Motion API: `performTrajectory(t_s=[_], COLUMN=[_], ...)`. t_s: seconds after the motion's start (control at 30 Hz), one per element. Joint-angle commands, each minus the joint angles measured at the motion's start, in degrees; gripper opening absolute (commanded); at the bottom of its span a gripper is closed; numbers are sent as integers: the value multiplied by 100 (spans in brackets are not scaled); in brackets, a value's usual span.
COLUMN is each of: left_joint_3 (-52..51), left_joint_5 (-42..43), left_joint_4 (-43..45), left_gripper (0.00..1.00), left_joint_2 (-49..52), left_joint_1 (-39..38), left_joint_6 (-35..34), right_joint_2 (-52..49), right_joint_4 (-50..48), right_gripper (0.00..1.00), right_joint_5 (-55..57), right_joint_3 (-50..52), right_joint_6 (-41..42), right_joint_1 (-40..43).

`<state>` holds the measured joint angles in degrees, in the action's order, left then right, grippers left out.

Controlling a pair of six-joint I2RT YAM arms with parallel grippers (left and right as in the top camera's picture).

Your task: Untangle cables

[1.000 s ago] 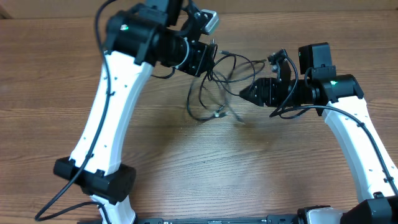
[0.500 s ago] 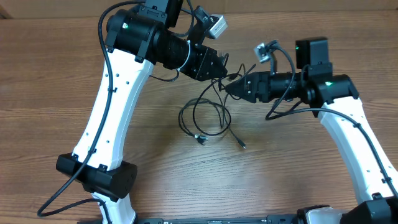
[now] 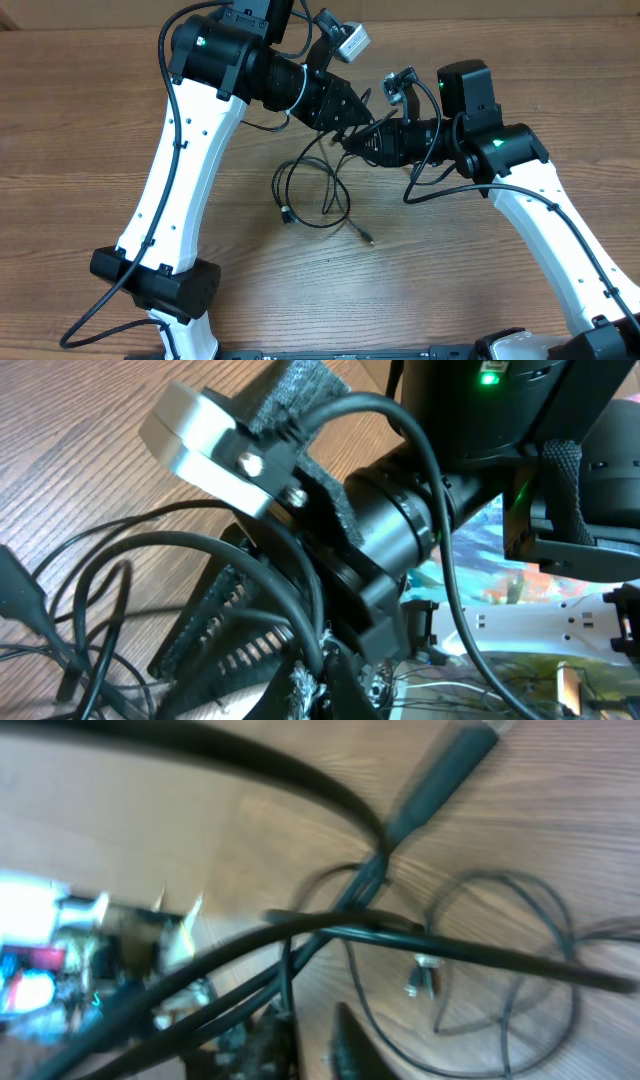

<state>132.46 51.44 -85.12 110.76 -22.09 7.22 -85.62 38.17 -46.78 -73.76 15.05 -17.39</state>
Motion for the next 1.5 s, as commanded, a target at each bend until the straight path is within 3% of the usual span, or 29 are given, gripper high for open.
performTrajectory(t_s=[0.0, 0.2, 0.37, 0.77, 1.23, 1.37, 1.4, 1.47], left_joint_3=[13, 13, 13, 13, 13, 13, 13, 13], left_joint_5=[184, -466, -925, -1016, -426, -26, -17, -107], left_joint_4=[24, -175, -391, -765, -999, -1008, -1005, -1010], left_gripper=[4, 4, 4, 4, 4, 4, 4, 4], left_joint_2=[13, 11, 11, 11, 11, 11, 11, 11], left_joint_1=[2, 251, 533, 1322, 1869, 1836, 1823, 1784], left_joint_6=[205, 201, 203, 485, 726, 973, 979, 979], right_joint_2=[9, 9, 9, 9, 9, 9, 9, 9], right_joint_4=[125, 575, 1088, 1853, 2214, 1941, 1843, 1738], right_gripper=[4, 4, 4, 4, 4, 4, 11, 41], right_joint_5=[975, 1832, 3036, 4599, 4597, 3751, 3429, 2944], right_joint_3=[-7, -7, -7, -7, -7, -7, -7, -7], right_joint_6=[551, 697, 1294, 1672, 2135, 1440, 1099, 481], right_joint_1=[-13, -13, -11, 190, 1008, 994, 994, 994])
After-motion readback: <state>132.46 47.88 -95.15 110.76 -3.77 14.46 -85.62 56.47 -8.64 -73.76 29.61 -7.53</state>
